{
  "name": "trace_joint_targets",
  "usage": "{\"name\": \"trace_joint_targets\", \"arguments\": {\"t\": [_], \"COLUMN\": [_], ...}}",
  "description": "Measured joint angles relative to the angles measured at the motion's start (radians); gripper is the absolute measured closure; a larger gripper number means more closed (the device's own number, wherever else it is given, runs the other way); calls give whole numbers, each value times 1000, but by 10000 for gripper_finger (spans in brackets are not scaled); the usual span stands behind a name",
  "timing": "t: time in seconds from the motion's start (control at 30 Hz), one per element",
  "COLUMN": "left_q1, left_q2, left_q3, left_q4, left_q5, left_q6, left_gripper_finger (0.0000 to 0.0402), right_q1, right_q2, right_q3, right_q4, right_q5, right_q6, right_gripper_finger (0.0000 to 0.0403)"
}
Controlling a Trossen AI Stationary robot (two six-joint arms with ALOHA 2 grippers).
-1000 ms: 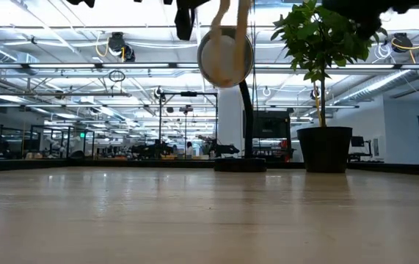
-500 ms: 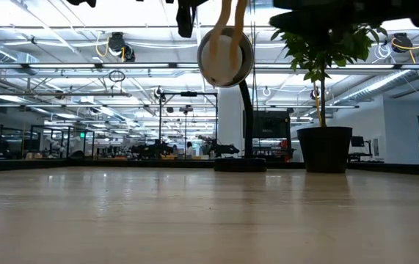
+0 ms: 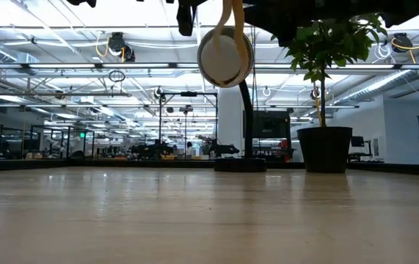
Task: Pick and place rubber bands into bin
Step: Put the brown rubber band into the yellow bin
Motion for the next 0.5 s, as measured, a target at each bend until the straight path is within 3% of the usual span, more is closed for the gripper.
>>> {"name": "trace_joint_targets", "arguments": {"t": [0.5], "left_q1": [42], "left_q2": [0], "left_q3": [0], "left_q4": [-9], "left_q5": [1], "left_q6": [7], "left_gripper_finger": [386], "right_q1": [9], "right_q2": [7], "right_q3": [2], "right_q4": [1], "right_q5": [-105], "right_q6": [71], "right_gripper_finger": [230]}}
